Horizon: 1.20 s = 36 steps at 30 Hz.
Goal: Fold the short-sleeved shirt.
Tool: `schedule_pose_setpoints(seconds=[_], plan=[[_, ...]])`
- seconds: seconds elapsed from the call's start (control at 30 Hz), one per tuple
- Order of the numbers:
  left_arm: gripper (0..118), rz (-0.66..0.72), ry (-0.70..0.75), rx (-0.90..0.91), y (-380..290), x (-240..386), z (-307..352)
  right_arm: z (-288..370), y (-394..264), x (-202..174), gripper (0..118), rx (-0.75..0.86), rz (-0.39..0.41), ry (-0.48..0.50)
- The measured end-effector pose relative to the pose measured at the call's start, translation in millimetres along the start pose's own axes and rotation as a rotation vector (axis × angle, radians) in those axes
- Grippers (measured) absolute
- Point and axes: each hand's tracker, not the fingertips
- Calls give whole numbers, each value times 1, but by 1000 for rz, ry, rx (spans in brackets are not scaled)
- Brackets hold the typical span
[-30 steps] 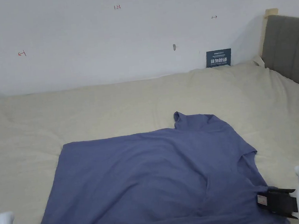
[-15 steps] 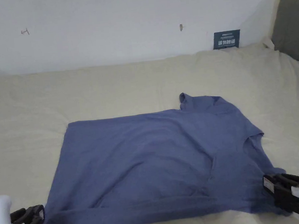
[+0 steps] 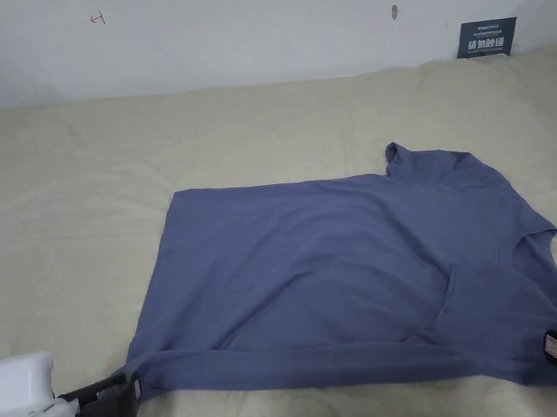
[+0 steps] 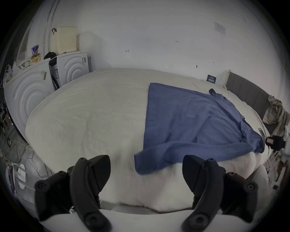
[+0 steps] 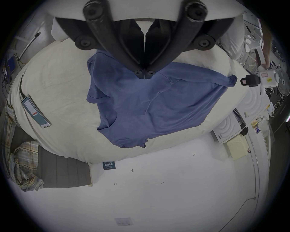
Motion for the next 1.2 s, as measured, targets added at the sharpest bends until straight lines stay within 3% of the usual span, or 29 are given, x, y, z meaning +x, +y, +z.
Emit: schedule_pose_setpoints(seconds=[0.13,0.2,0.23,0.37,0.53,0.57,0.6,0.63,0.67,0.7,0.9,0.93,0.97,1.0,1.03,1.2], plan=[[93,-28,-6,-42,10,2,-31,-4,-2,2,0,-18,8,-6],[66,-33,-36,-104,10,7,-42,-5,-4,4,0,-28,-5,-5],[36,-27,-37,-96,10,9,-43,-5,-4,8,0,-32,-9,-9],[9,-60,-42,-101,5,25,-45,-1,-8,16,0,-37,-30,-32],[6,-18,-29,-76,9,25,-41,4,-7,23,1,-38,18,-73],[6,-14,-29,-72,10,23,-40,6,-6,24,12,-27,34,-93],[6,-11,-27,-66,10,24,-38,6,-5,23,39,-19,61,-110],[6,-14,-26,-60,11,24,-36,6,-4,24,75,-24,70,-114],[6,-20,-23,-56,12,25,-34,5,-3,25,87,-30,92,-126],[6,-28,-21,-59,12,28,-31,6,-2,25,87,-11,101,-123],[6,-40,-14,-68,11,32,-28,-14,10,33,86,-55,163,-167],[6,-39,-14,-70,11,32,-28,-20,8,35,81,-77,162,-166],[6,-39,-14,-72,12,32,-28,-23,6,38,68,-93,149,-147],[6,-38,-14,-74,12,32,-28,-27,4,41,41,-118,129,-110],[6,-37,-15,-74,12,32,-28,-31,-2,41,1,-123,110,-122],[6,-36,-13,-77,13,34,-26,-35,-6,44,1,-103,105,-150]])
